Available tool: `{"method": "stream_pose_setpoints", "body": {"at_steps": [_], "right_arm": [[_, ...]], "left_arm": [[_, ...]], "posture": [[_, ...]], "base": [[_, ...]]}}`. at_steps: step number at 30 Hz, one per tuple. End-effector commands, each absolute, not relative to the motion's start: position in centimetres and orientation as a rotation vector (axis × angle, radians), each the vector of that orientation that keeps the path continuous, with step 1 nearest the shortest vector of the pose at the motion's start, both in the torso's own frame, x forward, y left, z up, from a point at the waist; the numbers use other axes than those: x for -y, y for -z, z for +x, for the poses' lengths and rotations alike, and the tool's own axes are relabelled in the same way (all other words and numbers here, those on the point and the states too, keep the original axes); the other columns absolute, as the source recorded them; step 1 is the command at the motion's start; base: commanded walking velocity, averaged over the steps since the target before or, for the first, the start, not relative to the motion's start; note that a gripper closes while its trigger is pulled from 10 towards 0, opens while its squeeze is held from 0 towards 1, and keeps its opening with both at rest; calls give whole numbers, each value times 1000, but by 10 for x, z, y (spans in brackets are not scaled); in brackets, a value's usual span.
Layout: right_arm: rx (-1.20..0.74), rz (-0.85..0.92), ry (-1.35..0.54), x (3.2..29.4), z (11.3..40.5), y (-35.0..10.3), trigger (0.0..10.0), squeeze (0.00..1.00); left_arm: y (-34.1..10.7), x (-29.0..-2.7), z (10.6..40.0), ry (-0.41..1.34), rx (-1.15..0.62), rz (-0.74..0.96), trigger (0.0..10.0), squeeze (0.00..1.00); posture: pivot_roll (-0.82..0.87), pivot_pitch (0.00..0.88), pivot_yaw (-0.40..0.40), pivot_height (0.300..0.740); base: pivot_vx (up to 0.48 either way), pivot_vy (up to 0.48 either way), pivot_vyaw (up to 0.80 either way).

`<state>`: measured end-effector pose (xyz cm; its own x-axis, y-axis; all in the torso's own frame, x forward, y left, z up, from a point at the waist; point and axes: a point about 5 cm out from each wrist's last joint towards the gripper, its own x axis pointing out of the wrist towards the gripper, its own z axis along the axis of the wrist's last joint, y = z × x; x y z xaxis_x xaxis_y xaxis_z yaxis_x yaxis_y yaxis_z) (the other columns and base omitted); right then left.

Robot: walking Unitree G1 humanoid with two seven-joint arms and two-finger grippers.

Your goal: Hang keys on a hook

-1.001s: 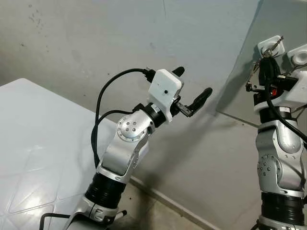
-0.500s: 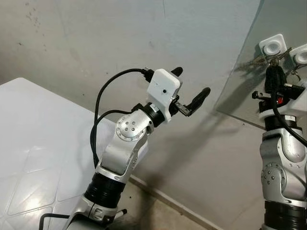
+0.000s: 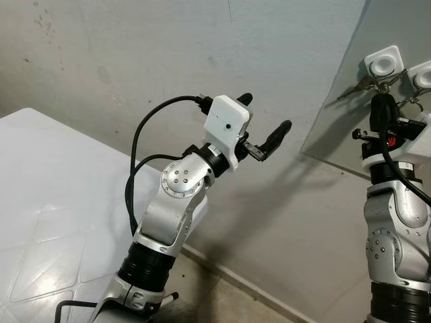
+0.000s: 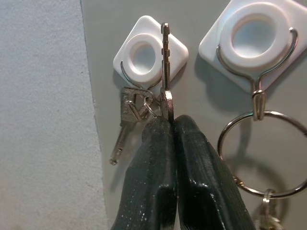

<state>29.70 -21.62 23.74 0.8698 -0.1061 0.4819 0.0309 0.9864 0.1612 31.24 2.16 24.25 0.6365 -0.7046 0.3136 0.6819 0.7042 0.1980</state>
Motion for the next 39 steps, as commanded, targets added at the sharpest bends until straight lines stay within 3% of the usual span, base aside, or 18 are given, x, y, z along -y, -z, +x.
{"method": "stream_pose_setpoints", "body": {"at_steps": [1,24,25,26,27,28,29,39], "right_arm": [[534,163,47,214,297,-244,10000,1000],[508,121,34,213,297,-240,10000,976],[495,107,29,212,297,-238,10000,863],[495,107,29,212,297,-238,10000,863],[484,97,23,212,298,-236,10000,686],[480,94,21,211,298,-235,10000,686],[455,70,3,210,298,-232,10000,0],[336,-26,-116,199,298,-211,10000,0]], "left_arm": [[-249,-22,312,783,402,61,10000,0],[-250,-22,313,764,407,34,10000,0],[-250,-22,313,760,408,35,10000,0],[-250,-22,313,760,408,35,10000,0],[-250,-22,313,758,410,36,10000,0],[-250,-22,313,757,410,35,10000,0],[-250,-23,313,755,410,35,10000,0],[-250,-24,314,737,412,40,10000,0]], "posture": [[-9,37,-42,740],[-10,24,-54,740],[-10,24,-54,740],[-10,24,-54,740],[-10,24,-54,740],[-10,24,-54,740],[-10,30,-57,740],[-11,34,-58,740]], "base": [[0,0,0],[0,0,0],[0,0,0],[0,0,0],[0,0,0],[0,0,0],[0,0,0],[0,0,0]]}}
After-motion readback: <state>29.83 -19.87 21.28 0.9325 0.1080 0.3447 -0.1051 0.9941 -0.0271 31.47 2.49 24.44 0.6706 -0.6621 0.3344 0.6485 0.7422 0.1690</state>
